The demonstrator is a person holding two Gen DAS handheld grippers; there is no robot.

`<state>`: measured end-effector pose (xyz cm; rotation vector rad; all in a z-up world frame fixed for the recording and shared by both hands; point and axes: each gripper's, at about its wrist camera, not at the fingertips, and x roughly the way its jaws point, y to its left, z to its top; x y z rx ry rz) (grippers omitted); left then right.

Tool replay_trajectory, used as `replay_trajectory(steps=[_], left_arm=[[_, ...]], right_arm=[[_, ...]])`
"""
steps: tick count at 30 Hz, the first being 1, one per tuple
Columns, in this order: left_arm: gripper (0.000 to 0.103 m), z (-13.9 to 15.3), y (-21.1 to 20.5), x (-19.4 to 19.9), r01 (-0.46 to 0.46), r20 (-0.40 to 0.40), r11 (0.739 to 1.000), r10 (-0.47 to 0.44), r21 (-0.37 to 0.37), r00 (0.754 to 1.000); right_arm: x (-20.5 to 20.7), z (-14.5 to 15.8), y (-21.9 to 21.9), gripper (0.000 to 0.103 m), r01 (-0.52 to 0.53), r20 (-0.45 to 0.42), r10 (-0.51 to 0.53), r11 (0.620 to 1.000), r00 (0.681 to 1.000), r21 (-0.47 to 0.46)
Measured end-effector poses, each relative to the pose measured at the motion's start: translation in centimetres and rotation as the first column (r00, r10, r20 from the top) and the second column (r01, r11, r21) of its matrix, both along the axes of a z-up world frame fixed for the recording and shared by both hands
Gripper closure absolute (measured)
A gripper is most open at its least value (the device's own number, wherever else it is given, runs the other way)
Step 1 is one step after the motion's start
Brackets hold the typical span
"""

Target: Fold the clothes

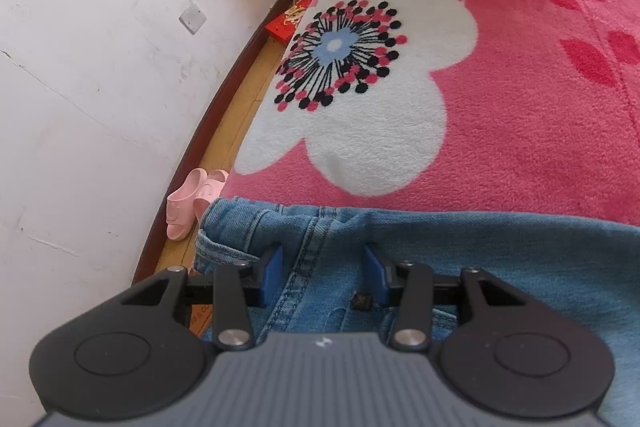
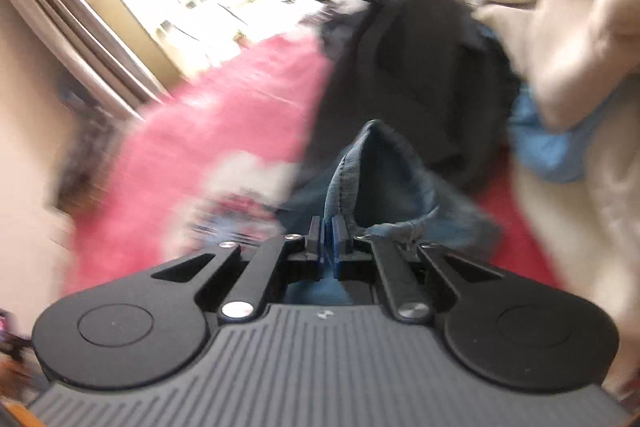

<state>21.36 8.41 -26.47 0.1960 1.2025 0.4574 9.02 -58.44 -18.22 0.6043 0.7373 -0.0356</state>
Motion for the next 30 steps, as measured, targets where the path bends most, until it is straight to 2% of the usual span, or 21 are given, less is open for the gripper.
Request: replay_trajectory(steps=[3,6,9,10,13,15,16,17,19,21,22,24,28,30], left_arm=[[0.057,0.0,0.0,-0.1,-0.006,0.009,1.0,0.006,-0.002,1.0],[0.057,0.0,0.0,-0.2,-0.013,0.017,1.0,0.014,-0.005,1.0],[0.057,0.0,0.1,-0.2,-0.01,0.018,1.0,0.01,-0.009,1.0],[0.057,0.0,0.2,-0.2,-0.008,0.017,1.0,0.008,-0.012,1.0],[0.057,0.0,0.2,-0.3,-0.003,0.018,1.0,0.003,-0.017,1.0],[0.057,0.0,0.3,-0.4,-0.001,0.022,1.0,0.001,-0.02,1.0],[0.057,0.0,0.3,-0.4,-0.001,0.026,1.0,0.001,-0.021,1.0],[0.057,0.0,0.3,-0.5,-0.001,0.028,1.0,0.002,-0.021,1.0],[0.057,-0.1,0.3,-0.5,-0.002,0.031,1.0,0.003,-0.02,1.0],[0.057,-0.1,0.3,-0.5,-0.002,0.028,1.0,0.002,-0.018,1.0],[0.057,-0.1,0.2,-0.4,-0.001,0.026,1.0,0.001,-0.017,1.0],[0.057,0.0,0.2,-0.3,0.001,0.019,1.0,-0.001,-0.014,1.0],[0.057,0.0,0.0,-0.3,-0.001,0.011,1.0,0.001,-0.005,1.0],[0.057,0.0,-0.1,-0.2,-0.003,0.01,1.0,0.003,-0.001,1.0]], right_arm=[[-0.3,2.6,4.4,0.103,-0.13,0.091,0.12,0.985,0.989,0.111],[-0.4,4.1,10.0,0.103,-0.287,0.168,0.255,0.936,0.952,0.206],[-0.4,5.0,15.7,0.103,-0.425,0.223,0.378,0.876,0.899,0.229],[-0.3,4.7,15.9,0.1,-0.413,0.213,0.369,0.881,0.905,0.23],[0.1,2.5,13.9,0.099,-0.278,0.124,0.253,0.924,0.959,0.262],[-0.2,0.2,10.5,0.096,-0.115,0.039,0.108,0.952,0.993,0.282],[-0.6,-1.1,8.3,0.089,-0.013,-0.006,0.015,0.958,1.0,0.287],[-1.2,-2.4,5.9,0.078,0.096,-0.048,-0.086,0.953,0.995,0.287],[-2.6,-5.0,1.5,0.067,0.299,-0.13,-0.273,0.916,0.953,0.268],[-3.6,-7.3,-2.0,0.065,0.447,-0.193,-0.41,0.865,0.891,0.229],[-3.7,-8.2,-3.1,0.062,0.487,-0.211,-0.446,0.846,0.87,0.217],[-3.2,-9.5,-4.5,0.06,0.53,-0.239,-0.484,0.825,0.842,0.196],[-1.1,-11.3,-5.8,0.059,0.523,-0.248,-0.477,0.835,0.843,0.172],[-0.5,-11.4,-5.9,0.063,0.512,-0.224,-0.476,0.846,0.85,0.147]])
